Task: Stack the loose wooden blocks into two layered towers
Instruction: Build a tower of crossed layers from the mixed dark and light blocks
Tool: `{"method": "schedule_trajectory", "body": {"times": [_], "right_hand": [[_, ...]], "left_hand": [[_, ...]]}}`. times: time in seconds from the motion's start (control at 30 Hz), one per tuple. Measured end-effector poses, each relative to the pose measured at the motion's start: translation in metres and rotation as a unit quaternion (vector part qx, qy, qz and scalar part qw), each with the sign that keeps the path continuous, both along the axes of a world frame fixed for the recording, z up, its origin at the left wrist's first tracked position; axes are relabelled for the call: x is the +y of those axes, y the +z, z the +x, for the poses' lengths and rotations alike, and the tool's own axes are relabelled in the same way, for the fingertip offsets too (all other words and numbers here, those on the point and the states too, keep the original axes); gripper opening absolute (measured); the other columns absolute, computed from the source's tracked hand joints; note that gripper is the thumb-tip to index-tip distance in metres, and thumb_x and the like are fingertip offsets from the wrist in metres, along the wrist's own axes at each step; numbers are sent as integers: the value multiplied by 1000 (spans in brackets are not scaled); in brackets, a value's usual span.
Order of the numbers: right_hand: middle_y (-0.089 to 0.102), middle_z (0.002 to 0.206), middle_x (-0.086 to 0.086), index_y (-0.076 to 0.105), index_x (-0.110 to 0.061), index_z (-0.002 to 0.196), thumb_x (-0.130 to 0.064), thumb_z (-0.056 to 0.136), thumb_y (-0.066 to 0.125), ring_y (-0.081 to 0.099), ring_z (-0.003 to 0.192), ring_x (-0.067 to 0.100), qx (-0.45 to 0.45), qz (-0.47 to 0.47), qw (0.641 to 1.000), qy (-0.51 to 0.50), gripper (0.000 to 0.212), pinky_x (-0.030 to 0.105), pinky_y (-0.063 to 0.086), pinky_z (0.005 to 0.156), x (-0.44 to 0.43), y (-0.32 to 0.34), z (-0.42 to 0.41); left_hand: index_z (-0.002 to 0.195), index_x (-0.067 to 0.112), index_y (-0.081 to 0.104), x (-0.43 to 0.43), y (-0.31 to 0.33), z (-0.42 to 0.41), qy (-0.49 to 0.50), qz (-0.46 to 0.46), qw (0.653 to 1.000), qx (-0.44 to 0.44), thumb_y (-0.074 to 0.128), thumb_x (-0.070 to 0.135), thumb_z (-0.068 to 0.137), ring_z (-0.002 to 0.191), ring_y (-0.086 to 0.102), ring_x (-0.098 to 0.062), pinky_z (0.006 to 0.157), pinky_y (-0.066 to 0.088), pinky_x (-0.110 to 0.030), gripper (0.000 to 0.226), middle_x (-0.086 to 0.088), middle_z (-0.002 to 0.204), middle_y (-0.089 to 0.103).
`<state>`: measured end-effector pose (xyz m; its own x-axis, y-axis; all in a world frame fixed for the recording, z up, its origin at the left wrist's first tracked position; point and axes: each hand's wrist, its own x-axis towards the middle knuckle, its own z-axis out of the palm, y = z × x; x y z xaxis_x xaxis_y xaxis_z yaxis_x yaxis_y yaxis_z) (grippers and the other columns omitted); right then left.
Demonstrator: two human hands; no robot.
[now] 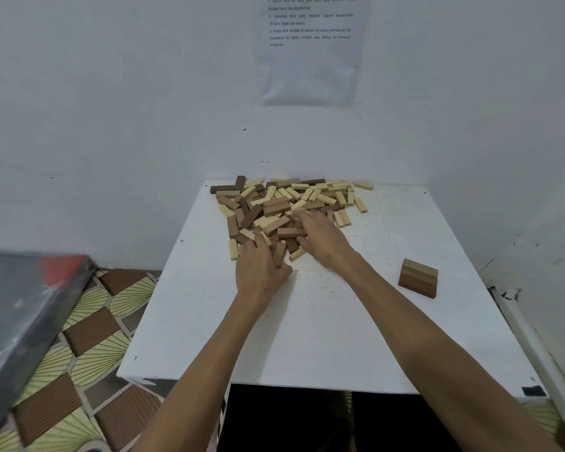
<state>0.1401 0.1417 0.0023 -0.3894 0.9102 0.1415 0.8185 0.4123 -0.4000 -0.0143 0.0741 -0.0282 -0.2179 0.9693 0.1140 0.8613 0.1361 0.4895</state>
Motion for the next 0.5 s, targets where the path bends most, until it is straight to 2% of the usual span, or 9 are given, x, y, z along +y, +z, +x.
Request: {"method": "schedule_trajectory", "body": {"times": [0.17, 0.3, 0.4, 0.5], "right_hand": [[58, 120, 11, 44, -12, 147, -6, 98, 56, 48, 115, 28, 15, 21, 999, -24, 51, 34, 43, 76, -4, -6, 2], [57, 111, 10, 45, -9, 143, 2, 93, 56, 53, 98, 22, 48, 24, 998, -18, 52, 29, 39, 70, -11, -1, 6], [56, 111, 7, 44, -11, 145, 2, 94, 57, 53, 97, 21, 72, 29, 997, -22, 54, 36, 50, 72, -22, 5, 14], [59, 107, 4, 43, -15, 146, -6, 94, 60, 56, 93, 20, 80, 21, 996, -24, 55, 40, 54, 77, -36, 5, 30]], "left_hand": [[149, 4, 35, 3, -1, -3, 5, 19, 1000, -2, 69, 34, 88, 116, 54, -35, 84, 50, -41, 76, -16, 121, 63], [143, 3, 41, -2, 6, -5, -2, 23, 999, -32, 78, 29, 80, 111, 56, -36, 81, 51, -43, 77, -17, 116, 62], [138, 6, 44, -9, 13, -6, -11, 44, 997, -58, 77, 38, 81, 104, 57, -34, 76, 53, -44, 73, -14, 111, 61], [126, 9, 49, -17, 21, -7, -37, 60, 996, -62, 76, 33, 76, 93, 56, -31, 70, 53, -43, 62, -8, 98, 57]]}}
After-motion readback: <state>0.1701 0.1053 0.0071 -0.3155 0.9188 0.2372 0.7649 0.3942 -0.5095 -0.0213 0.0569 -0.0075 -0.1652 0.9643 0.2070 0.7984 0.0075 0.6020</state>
